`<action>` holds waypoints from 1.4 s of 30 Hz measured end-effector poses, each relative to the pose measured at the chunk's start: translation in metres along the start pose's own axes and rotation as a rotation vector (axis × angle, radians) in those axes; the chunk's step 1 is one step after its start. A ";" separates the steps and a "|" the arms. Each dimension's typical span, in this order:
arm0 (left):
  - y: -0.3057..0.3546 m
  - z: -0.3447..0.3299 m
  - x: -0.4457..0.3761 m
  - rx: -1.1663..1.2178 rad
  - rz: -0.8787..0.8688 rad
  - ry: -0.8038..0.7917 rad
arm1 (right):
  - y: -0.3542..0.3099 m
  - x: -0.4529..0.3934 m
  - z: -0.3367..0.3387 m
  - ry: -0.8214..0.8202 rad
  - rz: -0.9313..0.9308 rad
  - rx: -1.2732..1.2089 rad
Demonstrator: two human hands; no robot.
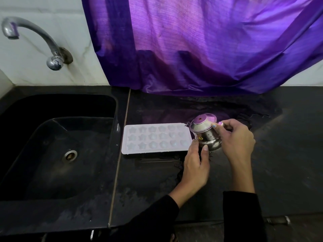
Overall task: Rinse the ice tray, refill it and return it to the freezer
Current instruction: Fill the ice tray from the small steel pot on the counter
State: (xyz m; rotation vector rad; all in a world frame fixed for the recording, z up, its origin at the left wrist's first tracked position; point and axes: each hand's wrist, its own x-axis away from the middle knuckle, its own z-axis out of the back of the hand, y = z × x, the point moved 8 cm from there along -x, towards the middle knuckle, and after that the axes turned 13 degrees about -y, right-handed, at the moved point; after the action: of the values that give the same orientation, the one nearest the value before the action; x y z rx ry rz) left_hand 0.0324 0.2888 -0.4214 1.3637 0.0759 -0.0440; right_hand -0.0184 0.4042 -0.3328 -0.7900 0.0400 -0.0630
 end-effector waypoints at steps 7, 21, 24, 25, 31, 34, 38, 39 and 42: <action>0.004 0.004 0.000 -0.009 -0.024 0.010 | 0.001 0.002 0.002 0.009 0.005 -0.035; 0.011 0.019 0.002 0.004 -0.026 0.029 | -0.018 0.007 0.001 0.019 0.064 -0.130; 0.011 0.022 0.003 0.014 -0.042 0.033 | -0.023 0.008 -0.004 0.010 0.064 -0.096; 0.011 0.023 0.004 0.013 -0.041 0.035 | -0.024 0.009 -0.005 0.006 0.065 -0.079; 0.008 0.026 0.005 0.006 -0.028 0.035 | -0.029 0.008 -0.013 -0.009 0.057 -0.005; 0.005 0.027 0.005 -0.006 -0.018 0.034 | -0.030 0.008 -0.014 -0.010 0.054 0.009; 0.003 0.027 0.005 0.005 -0.004 0.025 | -0.030 0.009 -0.016 -0.001 0.054 0.018; 0.003 0.027 0.005 0.007 -0.004 0.026 | -0.030 0.009 -0.016 0.001 0.056 0.022; 0.002 0.027 0.004 0.015 -0.004 0.026 | -0.031 0.009 -0.017 0.002 0.057 0.030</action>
State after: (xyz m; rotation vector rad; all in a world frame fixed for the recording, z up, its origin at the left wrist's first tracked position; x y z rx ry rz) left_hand 0.0378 0.2632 -0.4142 1.3789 0.1003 -0.0305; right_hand -0.0120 0.3698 -0.3231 -0.7587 0.0635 -0.0110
